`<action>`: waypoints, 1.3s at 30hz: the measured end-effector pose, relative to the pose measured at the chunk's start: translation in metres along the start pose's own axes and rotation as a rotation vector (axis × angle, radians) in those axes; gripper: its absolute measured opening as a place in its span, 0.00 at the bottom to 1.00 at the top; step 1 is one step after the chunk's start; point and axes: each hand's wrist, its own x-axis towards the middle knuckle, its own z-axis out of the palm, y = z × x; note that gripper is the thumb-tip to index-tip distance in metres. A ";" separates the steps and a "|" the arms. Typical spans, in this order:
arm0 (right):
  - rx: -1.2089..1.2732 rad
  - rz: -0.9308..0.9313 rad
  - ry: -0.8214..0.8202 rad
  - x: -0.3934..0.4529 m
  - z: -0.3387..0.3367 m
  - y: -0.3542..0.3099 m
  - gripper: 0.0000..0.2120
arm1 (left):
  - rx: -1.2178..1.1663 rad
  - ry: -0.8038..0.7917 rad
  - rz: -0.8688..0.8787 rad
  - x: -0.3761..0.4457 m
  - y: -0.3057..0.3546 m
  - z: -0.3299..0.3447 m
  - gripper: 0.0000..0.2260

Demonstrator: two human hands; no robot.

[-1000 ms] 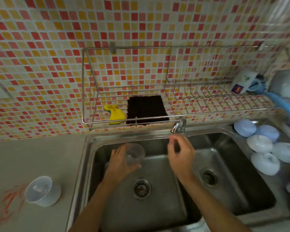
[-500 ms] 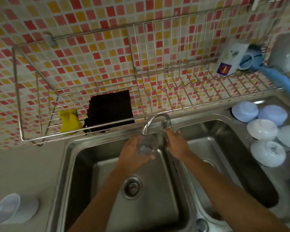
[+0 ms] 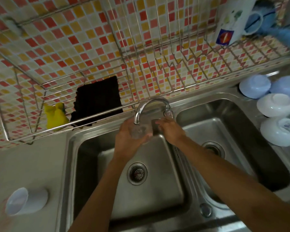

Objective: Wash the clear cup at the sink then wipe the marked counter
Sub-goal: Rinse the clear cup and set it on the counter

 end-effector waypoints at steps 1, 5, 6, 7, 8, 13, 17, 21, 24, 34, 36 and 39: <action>0.015 0.012 0.002 0.000 -0.002 0.000 0.15 | -0.010 -0.005 0.000 -0.002 -0.002 -0.001 0.32; 0.046 0.024 -0.019 0.003 -0.003 0.003 0.11 | 0.031 -0.092 0.019 -0.016 -0.009 -0.001 0.29; 0.064 0.041 -0.024 0.003 -0.003 0.002 0.10 | 0.024 -0.065 0.018 -0.017 -0.010 -0.002 0.27; 0.068 0.049 -0.027 0.004 -0.003 0.002 0.09 | 0.013 -0.033 0.015 -0.016 -0.007 -0.003 0.25; 0.070 0.054 -0.023 0.003 -0.002 0.001 0.08 | 0.009 -0.011 0.004 -0.015 -0.006 -0.004 0.24; 0.073 0.067 -0.019 0.003 -0.001 0.001 0.08 | 0.031 -0.120 -0.008 -0.020 -0.003 0.002 0.33; 0.092 0.061 -0.023 0.003 -0.001 0.001 0.06 | 0.015 -0.070 -0.004 -0.025 -0.003 -0.001 0.32; 0.113 0.054 0.009 0.003 0.000 0.000 0.07 | 0.032 -0.085 -0.005 -0.021 0.002 -0.005 0.28; 0.127 0.047 0.016 0.004 0.003 0.002 0.08 | 0.085 -0.197 0.041 -0.029 0.004 -0.002 0.28; 0.143 0.037 0.065 0.004 0.007 0.004 0.04 | 0.043 -0.144 0.031 -0.025 -0.006 0.002 0.35; 0.135 0.020 0.083 0.004 0.008 0.004 0.04 | 0.032 -0.144 0.026 -0.025 -0.007 0.004 0.34; 0.138 0.066 0.105 0.005 0.011 0.002 0.06 | 0.014 -0.136 0.028 -0.024 -0.010 0.007 0.34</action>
